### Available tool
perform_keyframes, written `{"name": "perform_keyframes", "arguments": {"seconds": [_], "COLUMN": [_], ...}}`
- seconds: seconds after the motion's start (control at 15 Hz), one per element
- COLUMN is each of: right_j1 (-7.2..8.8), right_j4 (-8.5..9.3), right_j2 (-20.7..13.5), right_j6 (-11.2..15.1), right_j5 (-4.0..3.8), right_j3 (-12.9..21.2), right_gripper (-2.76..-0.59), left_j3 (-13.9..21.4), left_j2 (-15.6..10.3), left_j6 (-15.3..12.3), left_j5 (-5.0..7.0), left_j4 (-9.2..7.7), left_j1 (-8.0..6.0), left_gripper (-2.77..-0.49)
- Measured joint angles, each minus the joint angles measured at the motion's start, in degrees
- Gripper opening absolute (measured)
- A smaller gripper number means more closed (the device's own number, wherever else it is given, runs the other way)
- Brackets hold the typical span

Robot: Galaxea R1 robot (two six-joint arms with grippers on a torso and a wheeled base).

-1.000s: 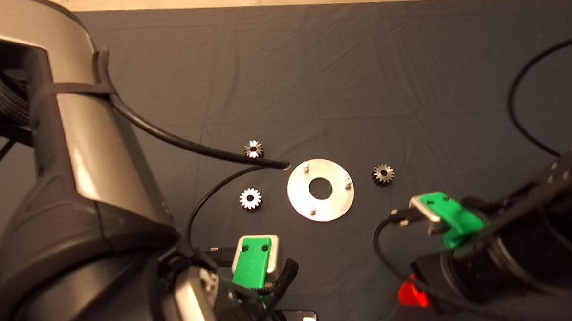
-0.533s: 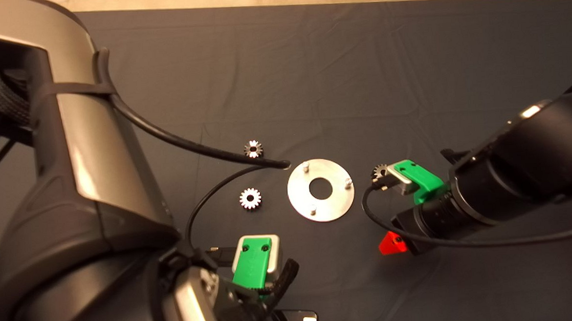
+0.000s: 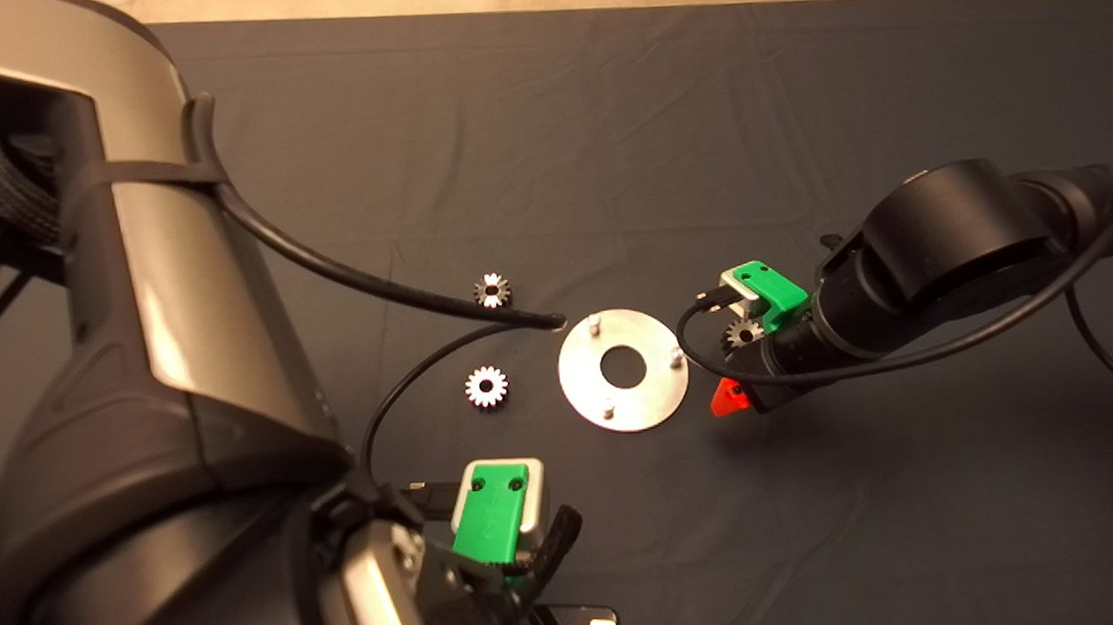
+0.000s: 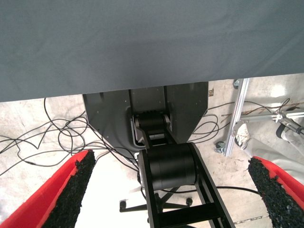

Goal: Install three planetary gears onto the carrier pins

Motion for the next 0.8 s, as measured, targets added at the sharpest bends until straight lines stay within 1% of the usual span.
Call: {"name": "perform_keyframes", "arguments": {"seconds": [0.2, 0.47, 0.67, 0.8], "right_j1": [-0.32, -0.76, -0.76, -0.76], "right_j4": [-2.08, -3.96, -5.07, -5.72], "right_j2": [1.12, 1.92, 2.21, 2.23], "right_j6": [-2.84, -5.77, -6.98, -7.31], "right_j5": [0.01, 0.01, 0.05, 0.05], "right_j3": [-2.86, -6.61, -9.01, -10.44], "right_gripper": [-1.05, -1.05, -1.05, -1.05], "left_j3": [0.00, 0.00, 0.00, 0.00], "left_j2": [0.00, 0.01, 0.01, 0.01], "left_j6": [0.02, 0.02, 0.02, 0.02], "left_j5": [0.00, 0.00, 0.01, 0.00], "left_j4": [-0.11, -0.17, -0.20, -0.20], "left_j1": [0.00, 0.00, 0.00, 0.00], "left_gripper": [-0.92, -0.92, -0.92, -0.92]}}
